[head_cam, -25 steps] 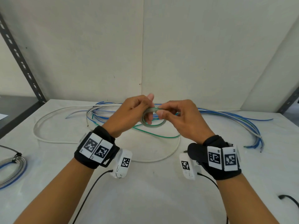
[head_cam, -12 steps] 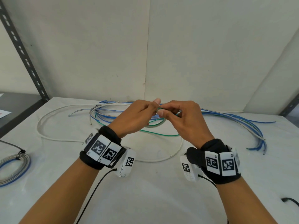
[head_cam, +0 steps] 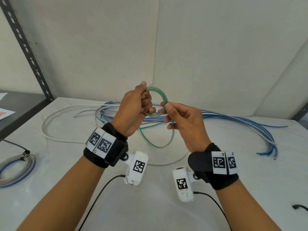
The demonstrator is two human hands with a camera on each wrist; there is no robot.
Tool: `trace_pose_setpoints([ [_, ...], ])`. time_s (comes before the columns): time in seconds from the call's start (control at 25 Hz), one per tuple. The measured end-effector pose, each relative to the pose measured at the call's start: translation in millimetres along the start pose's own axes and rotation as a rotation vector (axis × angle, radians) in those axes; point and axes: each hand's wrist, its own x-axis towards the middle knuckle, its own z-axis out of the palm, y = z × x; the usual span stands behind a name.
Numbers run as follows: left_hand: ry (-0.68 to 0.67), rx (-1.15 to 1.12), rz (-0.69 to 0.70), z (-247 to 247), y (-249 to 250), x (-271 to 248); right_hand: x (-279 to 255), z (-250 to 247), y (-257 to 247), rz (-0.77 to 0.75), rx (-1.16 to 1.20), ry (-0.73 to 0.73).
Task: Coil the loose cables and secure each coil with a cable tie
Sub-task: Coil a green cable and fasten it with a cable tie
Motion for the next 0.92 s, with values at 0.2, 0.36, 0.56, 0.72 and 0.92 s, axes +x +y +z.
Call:
trace_pose_setpoints([
  [0.2,0.06,-0.066,0.024,7.0,-8.5,-2.8,-4.0,8.9,3.7,-0.067,-0.049,0.106],
  [0.36,-0.034,0.039,-0.001,9.3,-7.0,-5.2,3.6,-7.7,-2.0,-0.132,-0.161,0.081],
  [0.56,-0.162,0.505,0.065,6.1,-9.5,-9.7,6.0,-36.3,-20.9,-0.206,-0.506,-0.121],
  [0.72,-0.215,0.717,0.055,6.5,-17.1,-14.2,3.8,-41.8,-28.7,-0.231,-0.743,-0.209],
  [0.92,-0.063,0.561,0.063,9.7,-21.0,-9.6,7.2,-42.3,-24.5,-0.236,-0.667,-0.143],
])
